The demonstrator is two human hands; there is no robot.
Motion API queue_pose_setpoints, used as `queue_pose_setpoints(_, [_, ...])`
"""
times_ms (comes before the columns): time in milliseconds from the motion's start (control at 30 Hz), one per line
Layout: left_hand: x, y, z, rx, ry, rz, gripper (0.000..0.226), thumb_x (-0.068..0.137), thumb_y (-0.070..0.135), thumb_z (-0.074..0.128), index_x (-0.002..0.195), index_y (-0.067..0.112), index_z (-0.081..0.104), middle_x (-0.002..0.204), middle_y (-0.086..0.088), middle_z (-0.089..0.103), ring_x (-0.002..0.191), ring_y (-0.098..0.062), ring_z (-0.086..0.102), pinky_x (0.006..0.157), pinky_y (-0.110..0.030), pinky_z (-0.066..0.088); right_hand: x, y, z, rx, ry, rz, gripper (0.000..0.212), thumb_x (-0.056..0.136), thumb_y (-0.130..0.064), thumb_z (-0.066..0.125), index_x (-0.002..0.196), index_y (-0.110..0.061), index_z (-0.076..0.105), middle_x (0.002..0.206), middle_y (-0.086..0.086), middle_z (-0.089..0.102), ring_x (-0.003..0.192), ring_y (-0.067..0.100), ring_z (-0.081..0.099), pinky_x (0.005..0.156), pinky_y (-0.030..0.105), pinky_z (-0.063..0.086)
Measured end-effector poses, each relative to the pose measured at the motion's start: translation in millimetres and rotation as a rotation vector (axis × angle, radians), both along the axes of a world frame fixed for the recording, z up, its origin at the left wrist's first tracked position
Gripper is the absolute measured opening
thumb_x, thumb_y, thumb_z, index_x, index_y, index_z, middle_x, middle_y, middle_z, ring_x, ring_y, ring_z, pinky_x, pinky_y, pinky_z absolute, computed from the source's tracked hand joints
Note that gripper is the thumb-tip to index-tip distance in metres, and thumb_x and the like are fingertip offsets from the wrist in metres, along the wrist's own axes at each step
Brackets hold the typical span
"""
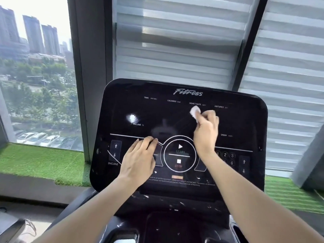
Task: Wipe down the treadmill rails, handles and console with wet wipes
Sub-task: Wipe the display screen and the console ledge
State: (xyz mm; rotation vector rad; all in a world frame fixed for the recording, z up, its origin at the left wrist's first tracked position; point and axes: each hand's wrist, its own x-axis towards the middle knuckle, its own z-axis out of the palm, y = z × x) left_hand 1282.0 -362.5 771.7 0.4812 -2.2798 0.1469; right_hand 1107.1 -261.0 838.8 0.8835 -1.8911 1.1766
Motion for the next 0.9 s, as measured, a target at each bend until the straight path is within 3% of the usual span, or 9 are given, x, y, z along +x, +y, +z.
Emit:
queue_pose_setpoints(100, [0,3,0,0.044,-0.004,-0.002,0.051,0.079,0.017,0.069,0.127,0.009,0.057,0.125,-0.002,0.057,0.108,-0.019,0.061,0.102,-0.034,0.042,35,-11,-39,0.215,0.134,0.213,0.024,0.088,0.003,0.056,0.105,-0.011,0.065,0.097,0.005,0.054,0.088,0.019,0.040,0.071,0.034,0.044])
queue_pose_setpoints(233, [0,18,7,0.286,0.035,-0.054,0.043,0.093,0.030,0.053,0.134,0.015,0.049,0.131,0.004,0.048,0.117,-0.017,0.051,0.099,-0.033,0.043,57,4,-50,0.360,-0.099,0.482,0.028,0.089,-0.001,0.049,0.108,-0.007,0.069,0.105,0.012,0.058,0.088,0.005,0.040,0.077,0.008,0.033])
queue_pose_setpoints(333, [-7,32,14,0.651,0.170,-0.174,0.043,0.093,0.036,0.054,0.133,0.021,0.048,0.128,0.007,0.049,0.110,-0.010,0.054,0.089,-0.027,0.046,62,24,-43,0.209,-0.194,0.471,0.025,0.087,0.003,0.058,0.106,-0.005,0.071,0.094,0.000,0.060,0.078,0.001,0.049,0.074,0.005,0.037])
queue_pose_setpoints(400, [-14,42,22,1.015,0.281,-0.353,0.033,0.090,0.033,0.061,0.121,0.022,0.055,0.118,0.004,0.059,0.097,-0.007,0.061,0.084,-0.022,0.048,62,36,-37,0.114,-0.248,0.460,0.022,0.084,0.001,0.065,0.103,-0.009,0.072,0.090,-0.011,0.058,0.080,0.000,0.057,0.073,0.008,0.042])
queue_pose_setpoints(467, [-20,52,28,1.272,0.336,-0.492,0.013,0.090,0.024,0.062,0.103,0.021,0.062,0.105,0.000,0.067,0.091,-0.010,0.064,0.088,-0.029,0.050,61,48,-30,0.059,-0.332,0.503,0.016,0.082,-0.004,0.069,0.091,-0.016,0.072,0.092,-0.010,0.057,0.080,0.004,0.059,0.070,0.012,0.047])
queue_pose_setpoints(533, [-25,60,32,1.356,0.374,-0.561,0.007,0.092,0.015,0.060,0.094,0.020,0.065,0.091,-0.001,0.070,0.087,-0.015,0.063,0.090,-0.035,0.049,59,58,-23,0.018,-0.442,0.554,0.020,0.081,-0.003,0.071,0.076,-0.023,0.068,0.091,-0.004,0.058,0.077,0.008,0.059,0.069,0.015,0.049])
queue_pose_setpoints(633, [-34,72,39,1.453,0.385,-0.621,0.014,0.093,0.009,0.056,0.099,0.016,0.067,0.089,-0.007,0.069,0.086,-0.020,0.059,0.088,-0.035,0.047,53,73,-13,-0.084,-0.714,0.697,0.016,0.082,-0.002,0.069,0.072,-0.015,0.069,0.083,0.006,0.065,0.073,0.013,0.060,0.068,0.018,0.050])
queue_pose_setpoints(767, [-42,82,48,1.547,0.279,-0.685,0.021,0.094,0.006,0.049,0.094,0.017,0.066,0.088,-0.001,0.073,0.084,-0.009,0.067,0.081,-0.024,0.054,43,91,-12,-0.317,-1.289,0.937,0.014,0.090,-0.010,0.060,0.076,-0.008,0.062,0.071,0.002,0.070,0.066,0.010,0.064,0.063,0.019,0.052])
queue_pose_setpoints(900, [-50,94,48,1.656,0.286,-0.661,0.020,0.094,0.011,0.045,0.090,0.017,0.064,0.083,0.004,0.071,0.075,-0.007,0.064,0.082,-0.029,0.052,34,99,-19,-0.429,-1.410,0.916,0.011,0.090,-0.013,0.060,0.080,-0.010,0.060,0.073,0.001,0.068,0.068,0.010,0.061,0.064,0.020,0.052])
